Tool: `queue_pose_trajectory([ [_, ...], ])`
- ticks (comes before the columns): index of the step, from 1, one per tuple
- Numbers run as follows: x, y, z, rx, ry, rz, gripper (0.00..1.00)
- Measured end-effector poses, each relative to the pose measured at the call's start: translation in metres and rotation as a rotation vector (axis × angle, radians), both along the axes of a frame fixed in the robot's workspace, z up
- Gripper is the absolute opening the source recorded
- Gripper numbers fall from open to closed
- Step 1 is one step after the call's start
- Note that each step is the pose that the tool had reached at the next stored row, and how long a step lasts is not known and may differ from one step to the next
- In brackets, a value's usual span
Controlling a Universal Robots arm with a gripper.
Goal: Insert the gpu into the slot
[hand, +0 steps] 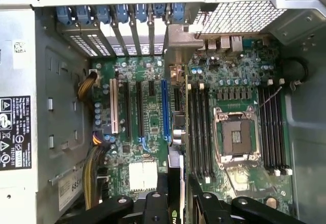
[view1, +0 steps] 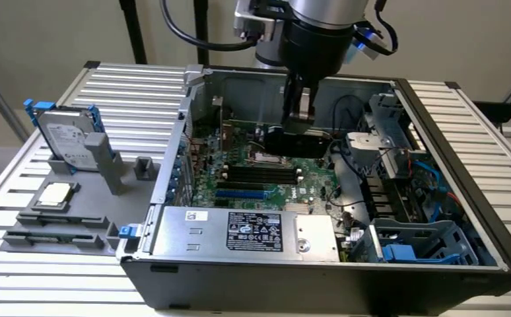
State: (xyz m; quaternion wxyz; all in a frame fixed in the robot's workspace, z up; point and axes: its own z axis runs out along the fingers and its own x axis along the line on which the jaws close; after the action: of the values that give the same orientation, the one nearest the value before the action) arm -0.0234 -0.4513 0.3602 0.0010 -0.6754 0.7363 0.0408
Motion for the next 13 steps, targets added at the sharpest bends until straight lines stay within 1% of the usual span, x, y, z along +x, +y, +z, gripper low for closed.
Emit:
queue_pose_trajectory([
  [3,-0.008,-0.0003,-0.0054,0.0,-0.002,0.005,0.26],
  [6,-0.013,-0.0017,-0.0109,0.0015,-0.002,0.013,0.26],
  [13,-0.022,-0.007,-0.0236,0.0102,-0.002,0.032,0.26],
])
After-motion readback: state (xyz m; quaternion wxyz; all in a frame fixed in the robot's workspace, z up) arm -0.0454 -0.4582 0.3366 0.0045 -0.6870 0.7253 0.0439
